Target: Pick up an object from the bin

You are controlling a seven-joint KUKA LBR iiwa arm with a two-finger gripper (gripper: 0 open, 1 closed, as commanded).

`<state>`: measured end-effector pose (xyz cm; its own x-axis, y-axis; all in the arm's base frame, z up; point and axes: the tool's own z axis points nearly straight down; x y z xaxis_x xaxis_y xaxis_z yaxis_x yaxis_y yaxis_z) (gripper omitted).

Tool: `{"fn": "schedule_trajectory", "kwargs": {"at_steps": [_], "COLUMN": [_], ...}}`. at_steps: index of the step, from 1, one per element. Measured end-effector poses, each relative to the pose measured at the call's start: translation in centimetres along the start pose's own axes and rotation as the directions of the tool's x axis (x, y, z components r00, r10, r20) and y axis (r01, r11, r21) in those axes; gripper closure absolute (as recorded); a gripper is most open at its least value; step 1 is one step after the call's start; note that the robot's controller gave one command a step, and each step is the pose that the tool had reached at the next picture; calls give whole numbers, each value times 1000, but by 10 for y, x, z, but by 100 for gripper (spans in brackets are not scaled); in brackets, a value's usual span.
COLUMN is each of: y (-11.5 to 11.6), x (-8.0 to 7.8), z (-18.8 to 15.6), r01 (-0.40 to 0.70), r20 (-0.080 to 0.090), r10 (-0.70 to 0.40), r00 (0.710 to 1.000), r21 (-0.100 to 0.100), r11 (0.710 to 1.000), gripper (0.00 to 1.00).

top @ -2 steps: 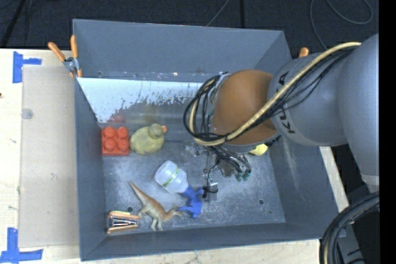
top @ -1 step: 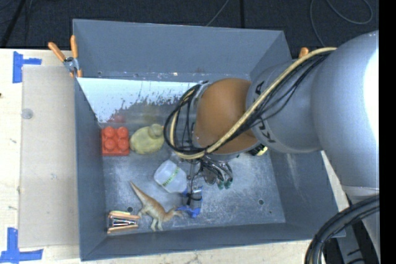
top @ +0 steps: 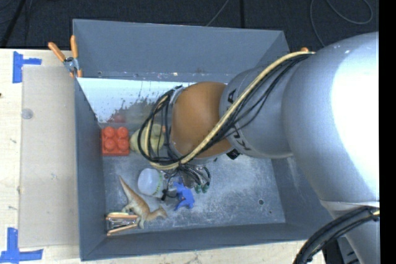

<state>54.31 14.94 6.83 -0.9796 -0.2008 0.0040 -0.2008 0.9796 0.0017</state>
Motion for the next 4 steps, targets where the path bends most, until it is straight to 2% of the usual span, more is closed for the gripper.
{"fn": "schedule_trajectory", "kwargs": {"at_steps": [1,2,3,4], "y": [-6,-5,-9,-9], "x": [0,4,-7,-6], "z": [0,-46,-78,-77], "r01": [-2,7,-23,-22], "r20": [0,-8,2,0], "r10": [2,-6,23,22], "r00": [1000,1000,1000,1000], "r21": [0,0,0,0], "r11": [1000,1000,1000,1000], "gripper": [100,100,0,0]}}
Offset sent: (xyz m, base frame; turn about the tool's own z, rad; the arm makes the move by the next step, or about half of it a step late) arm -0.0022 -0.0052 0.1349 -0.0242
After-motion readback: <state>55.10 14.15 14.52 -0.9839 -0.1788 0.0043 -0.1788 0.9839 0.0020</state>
